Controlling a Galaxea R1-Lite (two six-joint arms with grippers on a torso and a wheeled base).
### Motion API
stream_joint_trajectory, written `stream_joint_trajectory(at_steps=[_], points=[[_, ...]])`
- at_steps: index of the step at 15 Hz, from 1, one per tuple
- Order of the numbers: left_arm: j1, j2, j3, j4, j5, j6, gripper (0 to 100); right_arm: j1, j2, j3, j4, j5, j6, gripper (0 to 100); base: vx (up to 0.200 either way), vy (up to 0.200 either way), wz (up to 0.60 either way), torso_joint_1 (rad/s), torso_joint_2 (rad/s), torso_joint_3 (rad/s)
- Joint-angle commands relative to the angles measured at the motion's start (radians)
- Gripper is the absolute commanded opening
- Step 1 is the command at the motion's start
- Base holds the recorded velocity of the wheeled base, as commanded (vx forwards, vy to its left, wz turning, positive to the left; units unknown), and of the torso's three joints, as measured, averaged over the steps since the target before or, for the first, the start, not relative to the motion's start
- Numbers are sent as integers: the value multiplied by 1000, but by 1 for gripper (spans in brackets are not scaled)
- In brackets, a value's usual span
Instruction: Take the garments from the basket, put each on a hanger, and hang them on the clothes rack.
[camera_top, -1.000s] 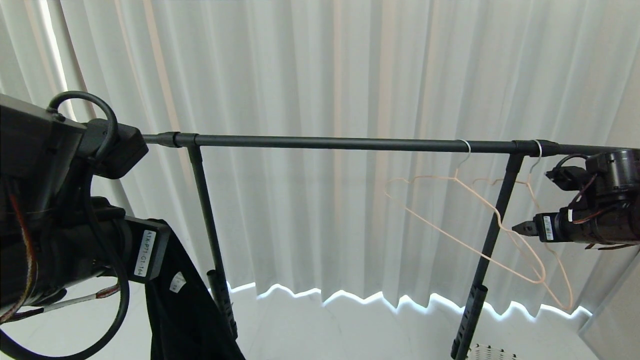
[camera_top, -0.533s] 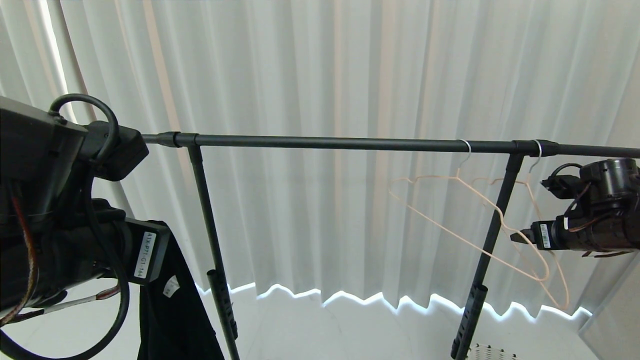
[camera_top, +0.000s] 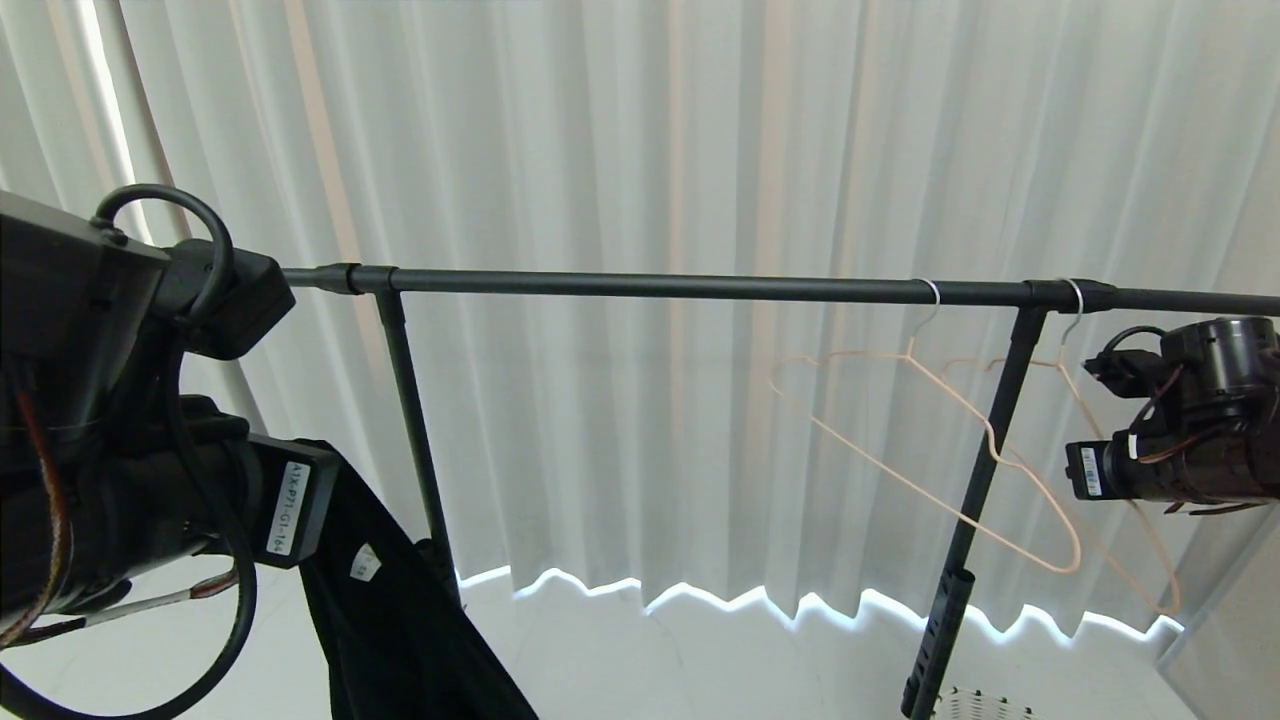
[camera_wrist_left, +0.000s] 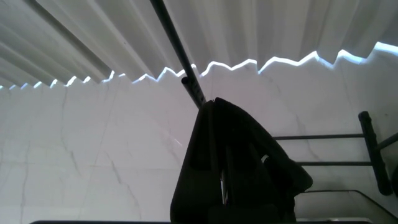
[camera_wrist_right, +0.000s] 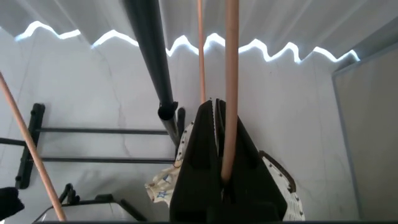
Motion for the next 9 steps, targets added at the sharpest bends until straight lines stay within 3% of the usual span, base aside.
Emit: stream_joint_trajectory(at_steps=[1,9], points=[[0,-3,0,-1,1,0,0,0,-18,0,-10,0,0,0,0,0,0,0,0,0],[0,-49,1,1,1,15,0,11,-203,57,-23,23,-2,0,0,0,0,0,0,0]])
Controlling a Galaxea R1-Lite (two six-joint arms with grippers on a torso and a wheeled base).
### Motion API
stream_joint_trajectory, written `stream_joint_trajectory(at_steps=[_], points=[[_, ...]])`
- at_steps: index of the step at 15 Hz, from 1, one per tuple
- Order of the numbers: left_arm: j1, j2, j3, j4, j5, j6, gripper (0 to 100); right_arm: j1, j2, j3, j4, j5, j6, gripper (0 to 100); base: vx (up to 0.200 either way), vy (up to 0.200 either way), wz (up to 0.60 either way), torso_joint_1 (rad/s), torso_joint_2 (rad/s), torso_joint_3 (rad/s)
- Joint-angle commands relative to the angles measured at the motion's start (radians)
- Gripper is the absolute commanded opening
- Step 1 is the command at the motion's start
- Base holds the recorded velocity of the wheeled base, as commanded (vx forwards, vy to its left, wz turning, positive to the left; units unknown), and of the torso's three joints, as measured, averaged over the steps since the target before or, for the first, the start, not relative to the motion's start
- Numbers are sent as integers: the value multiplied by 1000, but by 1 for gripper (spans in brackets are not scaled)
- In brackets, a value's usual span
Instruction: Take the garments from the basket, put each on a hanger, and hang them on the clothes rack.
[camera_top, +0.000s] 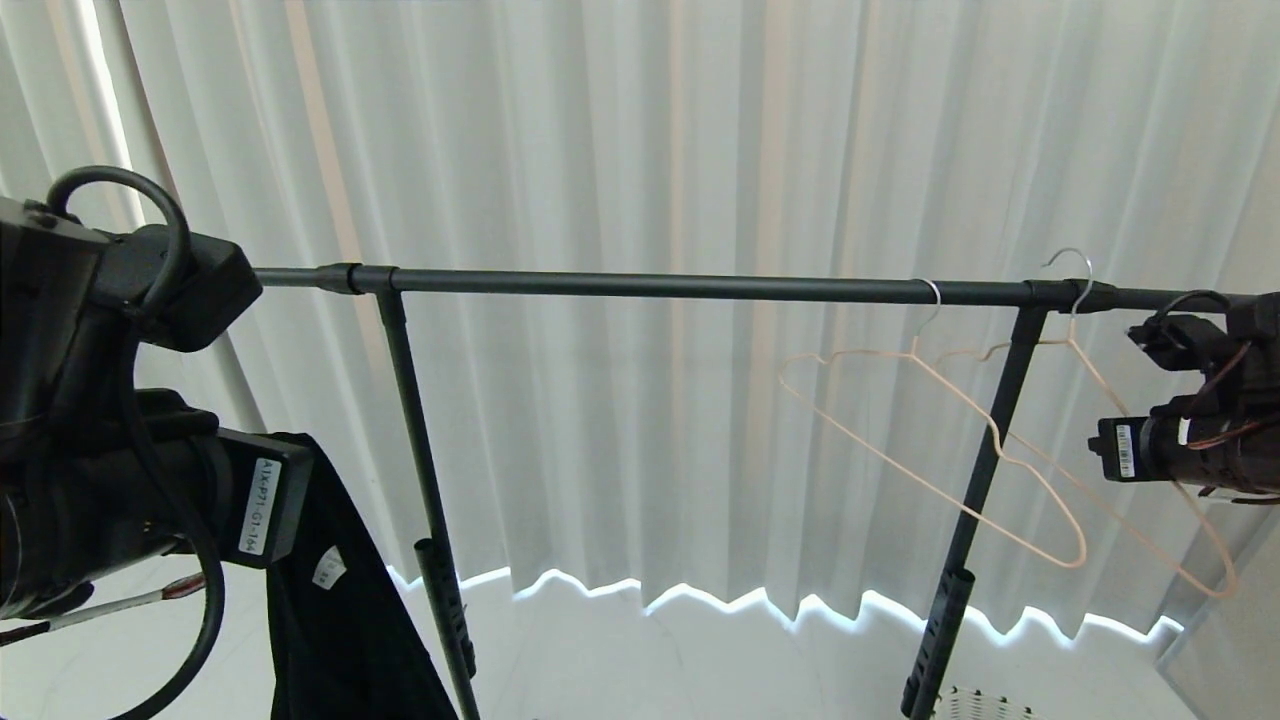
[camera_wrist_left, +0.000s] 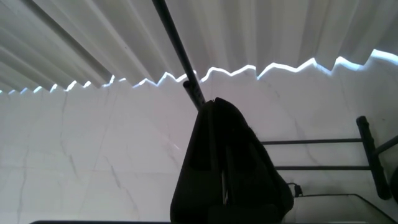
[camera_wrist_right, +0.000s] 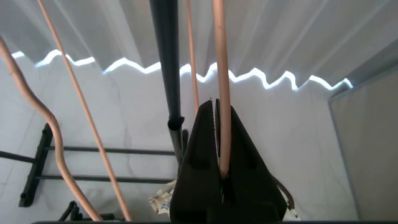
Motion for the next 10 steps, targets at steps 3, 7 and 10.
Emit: stream_joint_trajectory(at_steps=[3,7,10], points=[[0,-29,1,-1,0,8,0,0,-110,41,0,1,-1,0,0,0,0,0,0,0],[0,-31,-1,-1,0,8,0,0,-188,110,1,-4,-4,0,0,0,0,0,0,0],[0,-32,1,0,14,8,0,-1,-299,218,4,-5,-7,0,-200,0,0,2,6,-1]])
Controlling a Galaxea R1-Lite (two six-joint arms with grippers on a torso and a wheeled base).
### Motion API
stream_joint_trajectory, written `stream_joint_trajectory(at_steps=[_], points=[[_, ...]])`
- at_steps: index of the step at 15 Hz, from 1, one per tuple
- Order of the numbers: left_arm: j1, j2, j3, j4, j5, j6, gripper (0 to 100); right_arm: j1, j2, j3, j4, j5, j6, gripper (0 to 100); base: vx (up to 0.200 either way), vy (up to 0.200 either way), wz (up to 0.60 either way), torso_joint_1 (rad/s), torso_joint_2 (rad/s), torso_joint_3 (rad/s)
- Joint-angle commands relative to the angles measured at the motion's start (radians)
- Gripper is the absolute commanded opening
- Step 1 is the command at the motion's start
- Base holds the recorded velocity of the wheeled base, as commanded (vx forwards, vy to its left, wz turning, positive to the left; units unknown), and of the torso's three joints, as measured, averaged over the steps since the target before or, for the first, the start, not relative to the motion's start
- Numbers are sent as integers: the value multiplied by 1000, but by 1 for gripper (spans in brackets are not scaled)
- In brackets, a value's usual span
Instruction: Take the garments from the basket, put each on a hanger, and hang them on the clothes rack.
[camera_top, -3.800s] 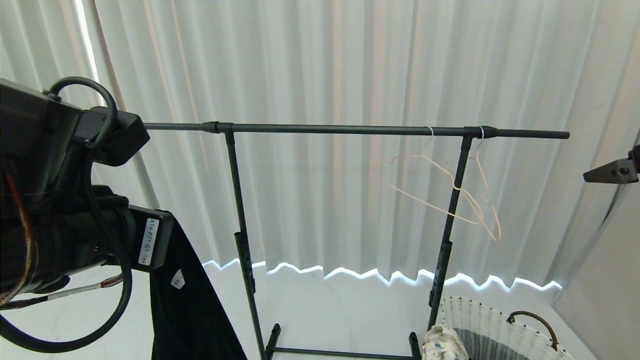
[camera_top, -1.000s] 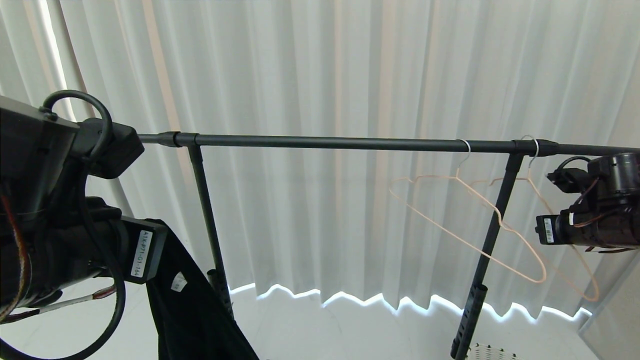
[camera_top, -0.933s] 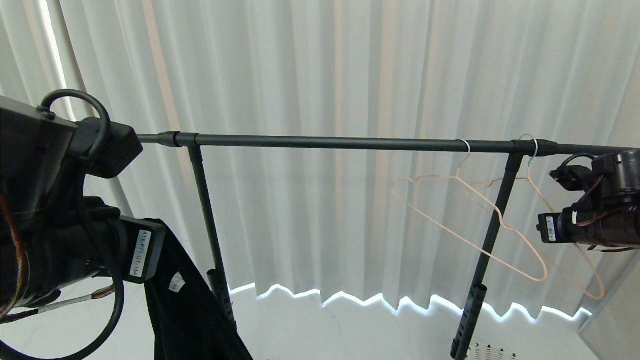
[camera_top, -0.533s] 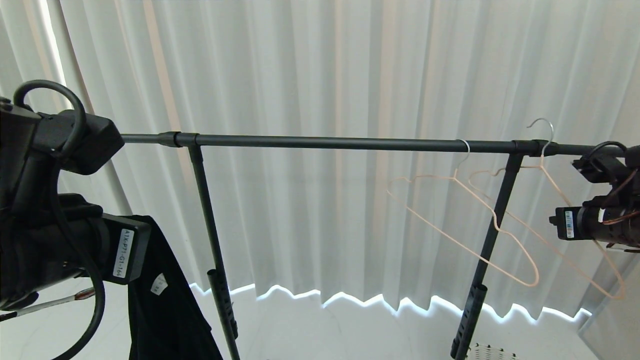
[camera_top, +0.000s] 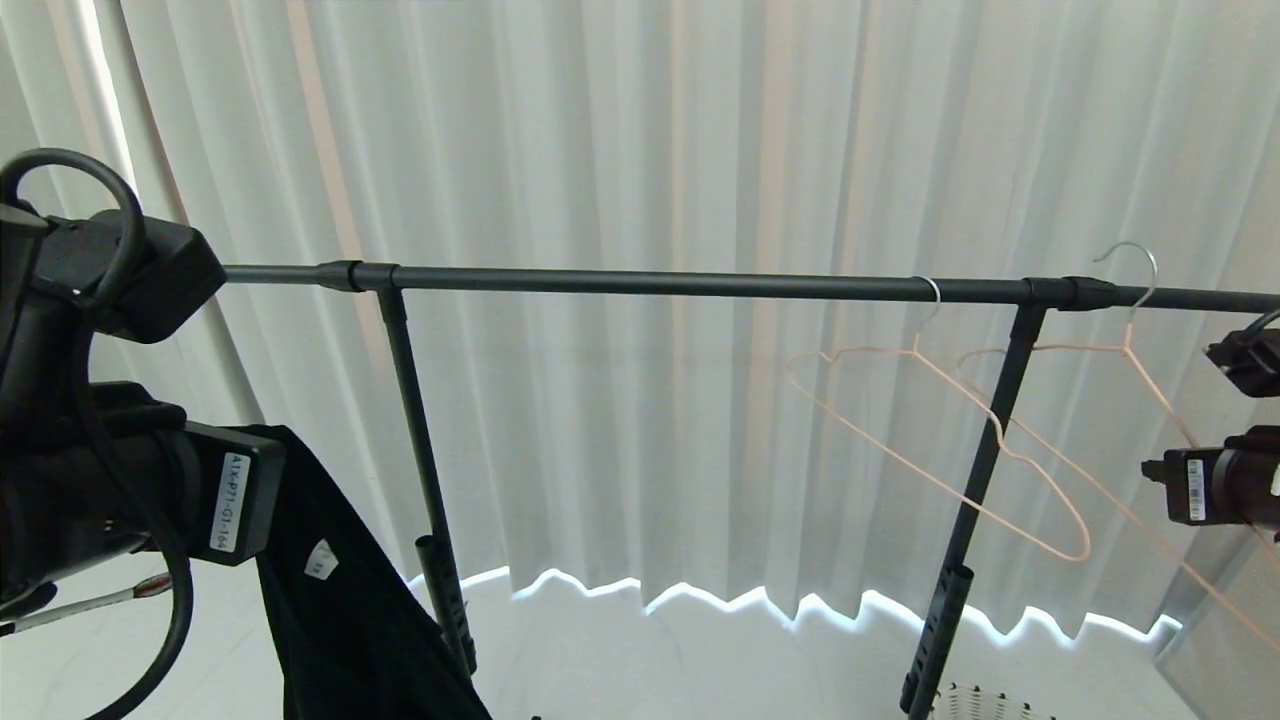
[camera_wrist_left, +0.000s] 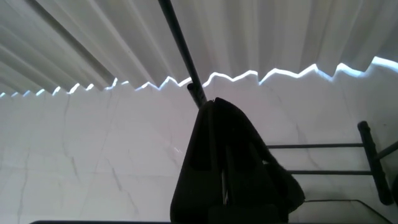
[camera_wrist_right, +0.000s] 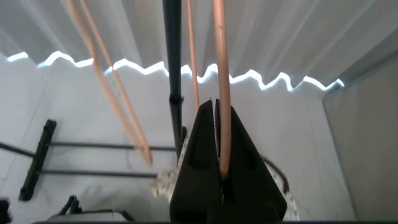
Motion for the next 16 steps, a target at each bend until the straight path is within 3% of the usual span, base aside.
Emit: stream_joint_trajectory(at_steps=[1,11,14,16], points=[[0,-1,0,0,1,0,0,-1,-82,46,1,0,-3,0,-200,0,0,17,7,2],[-2,-10,3,0,-1,0,0,8,-154,63,9,1,-9,0,-200,0,0,0,2,5],[-37,-10,29,-1,-1,0,0,132,-223,57,4,110,-15,0,-67,0,0,2,1,-1],[-63,15,37,-1,-3,-2,0,250,-243,57,1,136,-13,0,0,0,0,0,0,0]])
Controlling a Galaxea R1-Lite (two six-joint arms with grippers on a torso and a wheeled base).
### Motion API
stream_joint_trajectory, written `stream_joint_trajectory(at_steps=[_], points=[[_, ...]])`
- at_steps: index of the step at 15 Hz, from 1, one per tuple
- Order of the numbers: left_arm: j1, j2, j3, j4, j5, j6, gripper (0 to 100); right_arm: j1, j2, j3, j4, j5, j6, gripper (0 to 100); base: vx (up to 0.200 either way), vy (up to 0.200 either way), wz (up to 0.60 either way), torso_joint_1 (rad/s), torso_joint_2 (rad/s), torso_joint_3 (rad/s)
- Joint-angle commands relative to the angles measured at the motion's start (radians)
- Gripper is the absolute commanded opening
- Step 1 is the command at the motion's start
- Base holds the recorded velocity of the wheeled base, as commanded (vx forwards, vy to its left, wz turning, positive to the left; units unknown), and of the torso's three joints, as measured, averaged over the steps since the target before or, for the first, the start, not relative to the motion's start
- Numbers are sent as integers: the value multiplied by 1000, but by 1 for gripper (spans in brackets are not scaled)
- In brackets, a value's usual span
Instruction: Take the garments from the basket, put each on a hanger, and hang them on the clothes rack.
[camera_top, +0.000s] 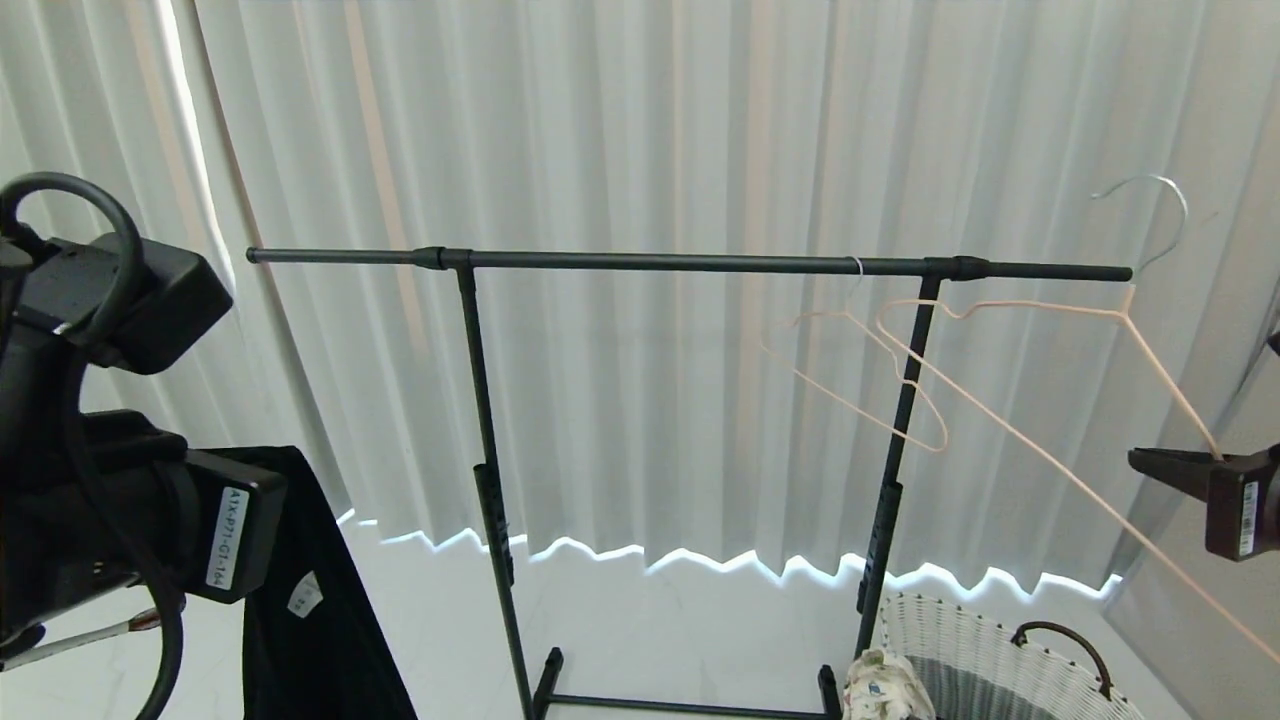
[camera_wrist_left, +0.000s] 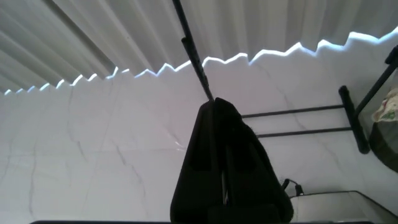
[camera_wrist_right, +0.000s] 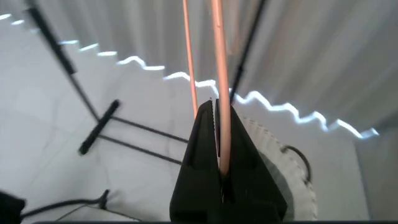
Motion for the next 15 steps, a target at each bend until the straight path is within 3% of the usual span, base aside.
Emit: stream_joint_trajectory(at_steps=[1,4,5,7,10,15], points=[[-12,55,-19,0,3,-2,0,135,-37,3,-2,13,3,0,0,0,0,0,0,0],[-11,193,-137,0,5,-38,0,323,-44,31,6,45,7,0,0,0,0,0,0,0],[-6,280,-197,0,5,-88,0,425,-38,55,6,45,9,0,0,0,0,0,0,0],[-3,372,-260,0,7,-163,0,535,-30,77,6,45,12,0,0,0,0,0,0,0],[0,448,-306,0,10,-240,0,681,-29,72,-5,44,96,0,0,0,0,0,0,0],[-1,461,-323,0,51,-329,0,699,-27,71,-7,53,109,0,0,0,0,0,0,0]])
